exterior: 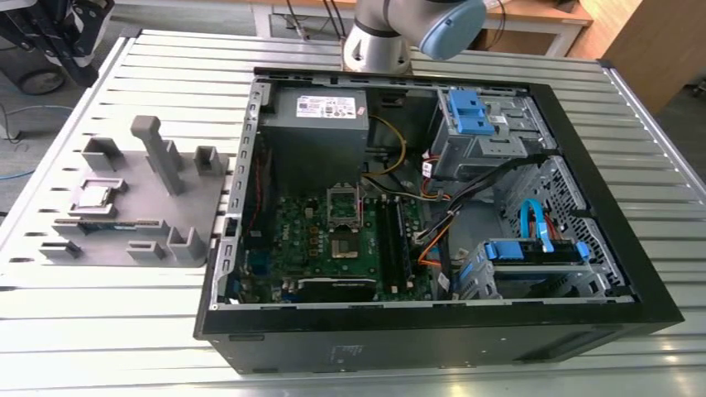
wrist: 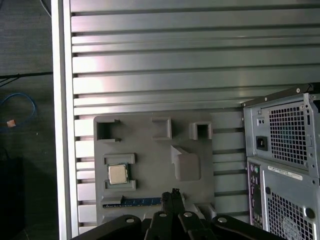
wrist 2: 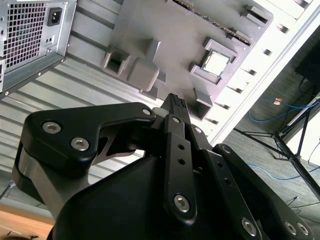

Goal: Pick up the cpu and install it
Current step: 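Reach for the cpu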

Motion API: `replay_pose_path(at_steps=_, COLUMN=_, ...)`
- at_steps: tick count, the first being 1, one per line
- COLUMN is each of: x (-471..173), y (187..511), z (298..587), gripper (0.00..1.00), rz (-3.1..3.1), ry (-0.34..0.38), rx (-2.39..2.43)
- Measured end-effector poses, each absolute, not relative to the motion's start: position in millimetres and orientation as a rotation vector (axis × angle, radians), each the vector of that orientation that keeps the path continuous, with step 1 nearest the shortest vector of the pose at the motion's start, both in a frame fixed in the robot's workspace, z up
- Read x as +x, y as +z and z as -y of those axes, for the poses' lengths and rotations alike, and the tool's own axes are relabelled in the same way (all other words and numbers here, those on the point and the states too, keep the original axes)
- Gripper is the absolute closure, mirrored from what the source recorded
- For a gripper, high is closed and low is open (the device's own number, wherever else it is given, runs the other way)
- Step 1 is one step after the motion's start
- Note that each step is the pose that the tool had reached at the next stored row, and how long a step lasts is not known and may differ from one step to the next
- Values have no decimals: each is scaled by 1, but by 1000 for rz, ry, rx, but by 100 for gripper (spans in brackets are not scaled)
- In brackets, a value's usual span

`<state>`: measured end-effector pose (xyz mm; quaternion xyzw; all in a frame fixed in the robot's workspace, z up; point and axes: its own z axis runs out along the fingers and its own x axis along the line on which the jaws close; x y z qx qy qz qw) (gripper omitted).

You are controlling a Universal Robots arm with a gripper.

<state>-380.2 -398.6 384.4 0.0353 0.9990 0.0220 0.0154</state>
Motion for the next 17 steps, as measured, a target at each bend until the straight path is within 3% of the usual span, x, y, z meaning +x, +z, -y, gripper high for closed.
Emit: replay_pose_path(at_steps=17, x=-388, y=378, z=399, gripper=89, rz=-3108, ry=68, rx=110)
